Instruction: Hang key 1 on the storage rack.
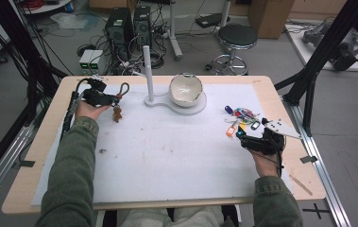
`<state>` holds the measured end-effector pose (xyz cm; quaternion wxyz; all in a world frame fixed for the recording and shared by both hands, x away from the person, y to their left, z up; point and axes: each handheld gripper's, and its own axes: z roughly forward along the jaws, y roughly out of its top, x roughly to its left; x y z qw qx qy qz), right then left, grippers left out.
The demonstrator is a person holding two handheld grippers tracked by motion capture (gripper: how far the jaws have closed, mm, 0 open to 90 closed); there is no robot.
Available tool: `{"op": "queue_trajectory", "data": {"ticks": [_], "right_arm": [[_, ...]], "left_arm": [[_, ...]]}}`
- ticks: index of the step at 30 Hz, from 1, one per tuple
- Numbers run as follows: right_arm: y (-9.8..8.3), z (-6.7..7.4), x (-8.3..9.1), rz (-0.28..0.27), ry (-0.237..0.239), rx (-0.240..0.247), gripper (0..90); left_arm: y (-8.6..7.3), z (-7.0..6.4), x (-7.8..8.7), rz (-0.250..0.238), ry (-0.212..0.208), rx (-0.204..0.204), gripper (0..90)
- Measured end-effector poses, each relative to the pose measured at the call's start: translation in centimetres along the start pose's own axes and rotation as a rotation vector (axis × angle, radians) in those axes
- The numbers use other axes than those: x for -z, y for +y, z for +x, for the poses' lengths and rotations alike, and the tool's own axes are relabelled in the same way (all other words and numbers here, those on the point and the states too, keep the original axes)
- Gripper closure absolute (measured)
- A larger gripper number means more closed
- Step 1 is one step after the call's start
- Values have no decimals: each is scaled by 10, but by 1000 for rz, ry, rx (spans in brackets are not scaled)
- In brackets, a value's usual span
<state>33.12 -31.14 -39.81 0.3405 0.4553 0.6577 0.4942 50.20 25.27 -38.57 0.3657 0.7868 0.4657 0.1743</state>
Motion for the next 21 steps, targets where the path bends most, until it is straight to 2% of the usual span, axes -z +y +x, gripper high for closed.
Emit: {"op": "queue_trajectory", "data": {"ticks": [8,12,21], "right_arm": [[0,0,0,1,1,-1,4],[0,0,0,-1,0,-1,4],[0,0,1,-1,0,-3,4]], "left_arm": [[3,1,13,-32,3,11,751],[7,-2,17,-19,5,-11,751],[16,-7,30,-39,-1,-22,751]]}}
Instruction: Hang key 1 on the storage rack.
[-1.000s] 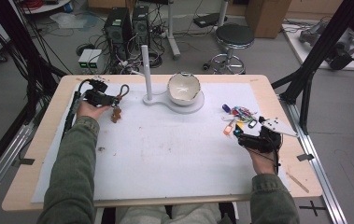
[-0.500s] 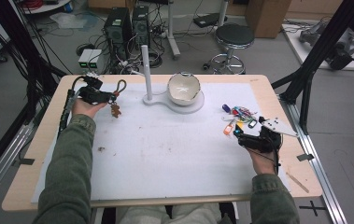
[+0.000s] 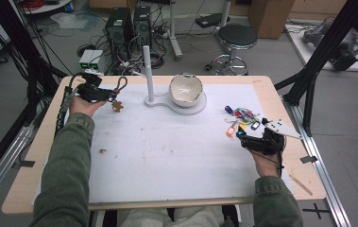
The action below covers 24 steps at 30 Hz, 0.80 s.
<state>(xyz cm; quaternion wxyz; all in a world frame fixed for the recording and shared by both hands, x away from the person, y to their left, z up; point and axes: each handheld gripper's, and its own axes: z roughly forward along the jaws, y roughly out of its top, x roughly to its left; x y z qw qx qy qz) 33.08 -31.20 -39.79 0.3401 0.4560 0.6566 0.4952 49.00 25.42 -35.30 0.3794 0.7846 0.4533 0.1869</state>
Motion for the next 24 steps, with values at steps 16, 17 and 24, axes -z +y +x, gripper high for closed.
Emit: {"op": "queue_trajectory", "data": {"ticks": [16,17,24], "right_arm": [[0,0,1,-1,3,-6,4],[0,0,0,-1,2,-7,4],[0,0,1,0,2,-7,4]], "left_arm": [[9,-2,20,-63,-2,11,751],[10,-2,20,-68,-4,11,751],[16,-8,24,-69,3,-19,750]]}}
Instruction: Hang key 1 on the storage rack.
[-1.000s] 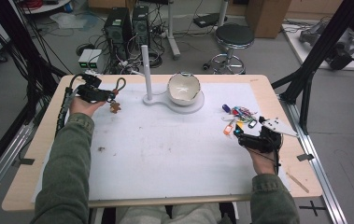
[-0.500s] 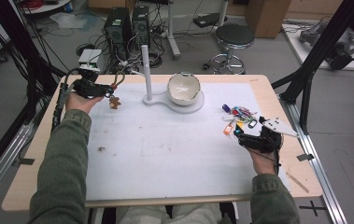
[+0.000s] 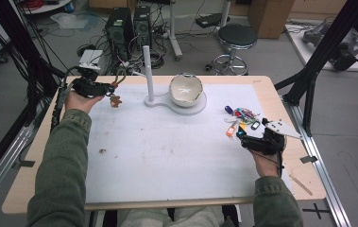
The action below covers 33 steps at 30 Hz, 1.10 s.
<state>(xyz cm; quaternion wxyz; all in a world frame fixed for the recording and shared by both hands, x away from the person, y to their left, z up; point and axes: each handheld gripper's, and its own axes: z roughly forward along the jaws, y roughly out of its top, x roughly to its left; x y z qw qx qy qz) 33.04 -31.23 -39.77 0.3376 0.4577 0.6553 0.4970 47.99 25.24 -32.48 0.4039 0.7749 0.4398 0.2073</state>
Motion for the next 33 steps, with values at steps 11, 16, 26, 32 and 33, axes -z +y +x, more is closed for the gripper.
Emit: {"op": "queue_trajectory", "data": {"ticks": [11,16,26,32,33], "right_arm": [[0,0,-1,-3,-1,5,4],[0,0,0,-1,0,0,4],[0,-1,0,-1,3,2,4],[0,-1,0,-4,1,2,4],[0,-1,0,-2,3,-1,4]], "left_arm": [[3,-7,-1,6,2,-28,751],[15,-15,0,9,1,-66,751],[23,-23,-3,33,18,-100,751],[24,-27,-6,30,6,-108,751],[24,-28,-6,31,5,-110,751]]}}
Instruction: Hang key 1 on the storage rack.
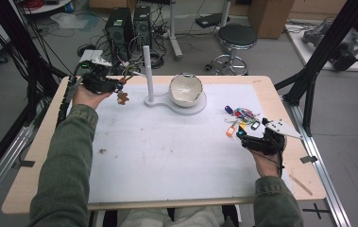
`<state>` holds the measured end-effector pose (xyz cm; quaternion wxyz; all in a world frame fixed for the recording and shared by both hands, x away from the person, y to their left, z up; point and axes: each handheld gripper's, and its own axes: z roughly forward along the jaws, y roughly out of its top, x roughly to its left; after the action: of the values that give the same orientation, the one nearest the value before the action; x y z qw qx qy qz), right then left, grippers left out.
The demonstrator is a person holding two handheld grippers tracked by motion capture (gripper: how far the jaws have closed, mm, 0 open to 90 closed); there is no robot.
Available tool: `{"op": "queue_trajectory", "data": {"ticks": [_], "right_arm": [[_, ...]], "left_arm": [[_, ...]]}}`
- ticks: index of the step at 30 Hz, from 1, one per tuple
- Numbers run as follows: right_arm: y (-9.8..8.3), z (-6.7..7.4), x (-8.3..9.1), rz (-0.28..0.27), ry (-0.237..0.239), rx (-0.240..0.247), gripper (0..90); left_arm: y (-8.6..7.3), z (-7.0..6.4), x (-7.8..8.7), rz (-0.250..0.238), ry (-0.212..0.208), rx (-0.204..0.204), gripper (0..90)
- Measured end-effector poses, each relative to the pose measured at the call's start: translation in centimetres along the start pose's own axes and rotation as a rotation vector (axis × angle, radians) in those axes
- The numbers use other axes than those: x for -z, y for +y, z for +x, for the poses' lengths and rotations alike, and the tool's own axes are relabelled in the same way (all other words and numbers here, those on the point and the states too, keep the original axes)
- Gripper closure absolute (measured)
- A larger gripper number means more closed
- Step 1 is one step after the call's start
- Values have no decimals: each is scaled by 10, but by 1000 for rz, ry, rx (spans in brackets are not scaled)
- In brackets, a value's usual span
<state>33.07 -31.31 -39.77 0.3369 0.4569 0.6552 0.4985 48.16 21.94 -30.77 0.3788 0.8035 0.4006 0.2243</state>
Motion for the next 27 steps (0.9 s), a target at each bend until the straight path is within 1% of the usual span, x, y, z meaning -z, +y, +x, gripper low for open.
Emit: {"op": "queue_trajectory", "data": {"ticks": [6,7,9,12,14,18,21,27], "right_arm": [[0,0,0,1,0,2,4],[0,0,0,1,0,2,4],[0,0,0,0,-1,1,4],[0,0,0,1,-2,-1,4],[0,0,0,-2,-2,1,4],[0,0,0,-4,-3,0,4],[0,0,0,-4,-2,-2,4],[0,0,0,-2,-4,3,4]], "left_arm": [[4,-5,-1,-5,-5,-26,751],[5,-6,-1,-4,-2,-38,752],[9,-9,0,-13,-1,-48,752],[13,-13,-1,-9,1,-74,753],[15,-15,-1,-18,-4,-78,753],[15,-17,-5,-11,3,-90,754],[15,-18,-5,-18,1,-94,755],[16,-18,-6,-33,20,-114,755]]}}
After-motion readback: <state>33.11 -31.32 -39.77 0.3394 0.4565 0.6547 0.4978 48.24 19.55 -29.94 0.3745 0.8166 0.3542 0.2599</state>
